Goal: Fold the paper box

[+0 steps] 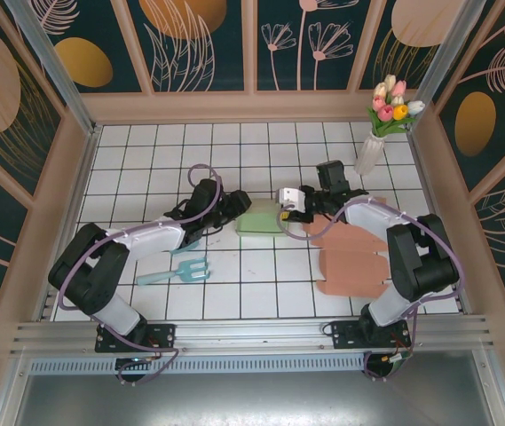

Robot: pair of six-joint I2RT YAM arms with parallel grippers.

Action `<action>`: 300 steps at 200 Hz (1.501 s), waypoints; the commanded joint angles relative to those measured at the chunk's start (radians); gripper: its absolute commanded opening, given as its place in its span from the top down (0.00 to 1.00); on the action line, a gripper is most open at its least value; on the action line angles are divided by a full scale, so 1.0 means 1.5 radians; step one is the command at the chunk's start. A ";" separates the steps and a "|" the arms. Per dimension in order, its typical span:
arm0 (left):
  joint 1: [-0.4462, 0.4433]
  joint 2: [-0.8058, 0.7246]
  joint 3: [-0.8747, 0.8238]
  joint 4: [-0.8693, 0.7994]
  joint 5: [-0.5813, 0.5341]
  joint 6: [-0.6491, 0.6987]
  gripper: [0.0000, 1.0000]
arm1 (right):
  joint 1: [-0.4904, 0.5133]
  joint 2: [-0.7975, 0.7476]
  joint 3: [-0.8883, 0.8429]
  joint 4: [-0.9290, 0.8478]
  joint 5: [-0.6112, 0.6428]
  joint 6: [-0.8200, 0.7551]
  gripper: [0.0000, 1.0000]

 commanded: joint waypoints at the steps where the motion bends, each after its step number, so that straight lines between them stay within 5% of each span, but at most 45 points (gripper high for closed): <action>1: -0.010 -0.029 -0.017 0.012 -0.032 0.005 0.37 | 0.005 -0.031 0.007 -0.067 0.050 -0.020 0.53; 60: -0.023 -0.024 -0.047 0.018 -0.064 -0.007 0.37 | 0.016 -0.106 -0.029 -0.138 0.164 -0.016 0.26; 65: -0.024 -0.022 -0.050 0.019 -0.064 -0.008 0.37 | 0.017 -0.113 -0.035 -0.142 0.170 -0.016 0.06; 69: -0.025 -0.020 -0.051 0.020 -0.065 -0.009 0.37 | 0.019 -0.120 -0.038 -0.143 0.174 -0.014 0.01; 138: -0.033 -0.039 -0.073 0.002 -0.110 -0.008 0.38 | 0.038 -0.288 -0.060 -0.081 0.122 0.154 0.01; 169: -0.033 -0.035 -0.089 0.023 -0.103 -0.018 0.38 | 0.039 -0.351 -0.067 0.061 0.123 0.461 0.01; 189: -0.034 -0.029 -0.095 0.039 -0.102 -0.026 0.38 | 0.041 -0.345 -0.063 0.112 0.249 0.734 0.01; 208: -0.038 -0.020 -0.094 0.045 -0.101 -0.027 0.38 | 0.039 -0.293 -0.024 0.044 0.377 0.922 0.01; 249: -0.043 -0.009 -0.093 0.040 -0.122 -0.012 0.38 | 0.050 -0.213 -0.065 0.040 0.460 1.057 0.01; 300: -0.042 0.044 -0.083 0.061 -0.139 0.000 0.38 | 0.121 -0.127 -0.087 0.068 0.546 1.062 0.01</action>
